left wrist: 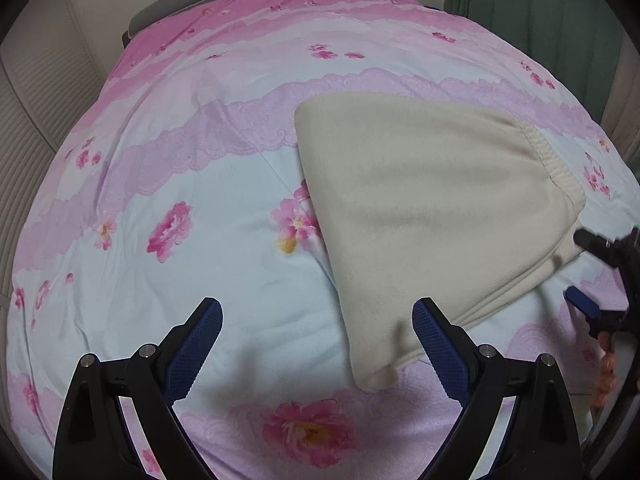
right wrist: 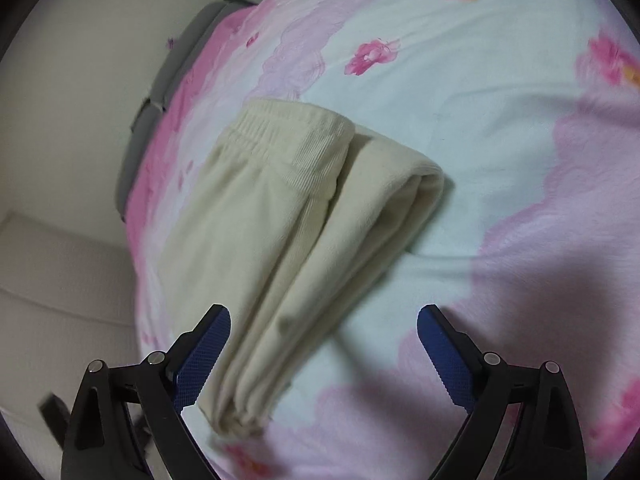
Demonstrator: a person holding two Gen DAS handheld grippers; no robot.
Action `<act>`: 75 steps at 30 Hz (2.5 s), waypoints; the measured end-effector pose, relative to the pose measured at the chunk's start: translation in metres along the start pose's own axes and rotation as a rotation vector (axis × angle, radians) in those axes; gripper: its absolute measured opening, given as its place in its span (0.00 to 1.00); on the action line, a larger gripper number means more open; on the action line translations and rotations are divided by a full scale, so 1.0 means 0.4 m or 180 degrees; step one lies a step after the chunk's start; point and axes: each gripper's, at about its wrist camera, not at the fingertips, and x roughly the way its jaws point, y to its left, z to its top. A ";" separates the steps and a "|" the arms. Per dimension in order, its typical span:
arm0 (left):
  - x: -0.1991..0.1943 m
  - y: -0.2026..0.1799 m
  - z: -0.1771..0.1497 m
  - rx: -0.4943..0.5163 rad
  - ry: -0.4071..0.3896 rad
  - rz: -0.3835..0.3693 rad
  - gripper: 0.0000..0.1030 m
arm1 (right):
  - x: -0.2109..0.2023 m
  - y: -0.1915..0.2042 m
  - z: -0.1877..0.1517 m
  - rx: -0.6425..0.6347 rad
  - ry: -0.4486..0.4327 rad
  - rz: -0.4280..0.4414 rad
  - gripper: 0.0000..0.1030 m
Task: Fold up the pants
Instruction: 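Move both grippers to the edges of the folded trouser bundle, then grasp the bundle edge with the right gripper while the left gripper grasps its other side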
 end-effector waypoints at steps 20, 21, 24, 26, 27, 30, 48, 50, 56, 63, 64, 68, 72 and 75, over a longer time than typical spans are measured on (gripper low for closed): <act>0.057 0.002 0.053 -0.0006 -0.0209 -0.0227 0.94 | 0.114 -0.055 0.077 0.0386 -0.0393 0.0434 1.00; 0.065 0.003 0.057 0.0013 -0.0222 -0.0220 0.94 | 0.117 -0.051 0.088 0.0360 -0.0428 0.0401 1.00; 0.081 0.006 0.068 0.0016 -0.0226 -0.0234 0.94 | 0.127 -0.043 0.109 0.0277 -0.0480 0.0303 1.00; 0.093 0.015 0.077 -0.0010 -0.0232 -0.0300 0.94 | 0.135 -0.030 0.116 0.0146 -0.0485 0.0215 1.00; 0.100 0.020 0.084 -0.0022 -0.0225 -0.0341 0.94 | 0.136 -0.029 0.117 0.0093 -0.0479 0.0182 1.00; 0.125 0.038 0.106 -0.0070 -0.0190 -0.0553 0.94 | 0.145 -0.017 0.127 0.0003 -0.0466 0.0084 1.00; 0.309 0.091 0.238 -0.0384 0.0061 -0.1604 0.94 | 0.153 0.022 0.148 -0.0406 -0.0368 -0.0426 0.69; 0.336 0.098 0.253 -0.0451 0.0094 -0.1697 0.93 | 0.160 0.024 0.151 -0.0408 -0.0367 -0.0433 0.69; 0.387 0.087 0.295 -0.0413 0.0075 -0.2011 0.78 | 0.172 0.039 0.154 -0.0495 -0.0394 -0.0524 0.69; 0.433 0.073 0.332 -0.0513 0.0114 -0.2236 0.70 | 0.180 0.043 0.158 -0.0514 -0.0431 -0.0548 0.69; 0.438 0.072 0.334 -0.0515 0.0131 -0.2247 0.68 | 0.182 0.044 0.159 -0.0515 -0.0435 -0.0551 0.69; 0.443 0.068 0.344 -0.0471 0.0237 -0.2251 0.56 | 0.186 0.047 0.162 -0.0514 -0.0449 -0.0563 0.69; 0.427 0.069 0.352 -0.0450 0.0294 -0.2191 0.45 | 0.183 0.056 0.161 -0.0536 -0.0409 -0.0600 0.64; 0.397 0.060 0.359 -0.0360 0.0290 -0.2044 0.37 | 0.172 0.081 0.162 -0.0619 -0.0366 -0.0657 0.52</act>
